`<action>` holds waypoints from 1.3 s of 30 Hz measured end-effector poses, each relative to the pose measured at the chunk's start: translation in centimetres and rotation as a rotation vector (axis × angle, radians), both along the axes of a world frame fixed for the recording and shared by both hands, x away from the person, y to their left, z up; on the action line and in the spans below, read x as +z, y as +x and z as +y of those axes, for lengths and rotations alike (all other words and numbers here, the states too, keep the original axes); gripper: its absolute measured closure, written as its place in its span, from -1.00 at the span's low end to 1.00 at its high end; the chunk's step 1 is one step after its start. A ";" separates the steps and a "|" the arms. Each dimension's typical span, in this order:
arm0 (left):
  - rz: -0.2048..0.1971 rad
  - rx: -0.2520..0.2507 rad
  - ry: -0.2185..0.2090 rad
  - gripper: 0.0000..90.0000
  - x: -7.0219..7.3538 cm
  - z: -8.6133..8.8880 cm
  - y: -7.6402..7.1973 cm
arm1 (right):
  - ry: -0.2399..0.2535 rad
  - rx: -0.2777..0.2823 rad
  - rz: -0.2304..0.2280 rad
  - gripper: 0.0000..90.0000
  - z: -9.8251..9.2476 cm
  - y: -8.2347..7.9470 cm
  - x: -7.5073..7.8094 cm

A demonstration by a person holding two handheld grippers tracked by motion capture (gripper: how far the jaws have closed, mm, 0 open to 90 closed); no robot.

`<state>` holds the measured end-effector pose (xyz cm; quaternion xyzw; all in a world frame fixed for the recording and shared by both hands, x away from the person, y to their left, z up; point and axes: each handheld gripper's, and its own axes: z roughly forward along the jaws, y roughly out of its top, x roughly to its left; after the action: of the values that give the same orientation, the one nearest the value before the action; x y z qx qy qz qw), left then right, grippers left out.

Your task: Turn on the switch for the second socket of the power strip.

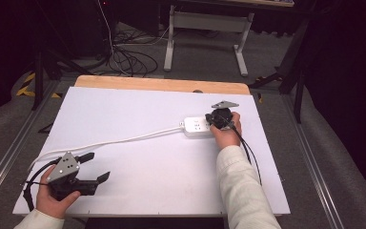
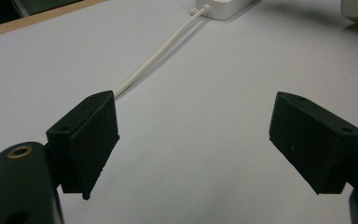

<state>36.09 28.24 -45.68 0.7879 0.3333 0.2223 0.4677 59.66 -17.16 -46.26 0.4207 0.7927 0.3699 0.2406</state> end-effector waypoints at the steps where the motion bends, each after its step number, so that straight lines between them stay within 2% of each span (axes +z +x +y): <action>1: 0.000 -0.001 0.001 -0.64 0.0 0.0 0.0 | -0.002 -0.001 0.003 1.00 0.0 0.0 0.0; 7: 0.001 0.000 0.000 -0.64 0.0 0.0 0.0 | -0.027 0.000 -0.003 1.00 0.2 -0.1 0.0; 12: 0.002 -0.002 -0.004 -0.64 0.0 0.0 0.0 | 0.001 -0.009 0.012 1.00 0.0 0.0 -0.1; 18: 0.002 -0.003 -0.002 -0.64 0.0 0.0 0.0 | 0.009 -0.019 0.016 1.00 0.1 0.0 -0.1; 39: 0.007 -0.012 0.001 -0.64 0.0 -0.1 0.0 | -0.048 -0.032 -0.009 1.00 0.7 -0.3 -0.2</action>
<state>36.04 28.14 -45.67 0.7909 0.3300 0.2169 0.4674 59.38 -16.46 -46.50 0.4258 0.7934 0.3488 0.2598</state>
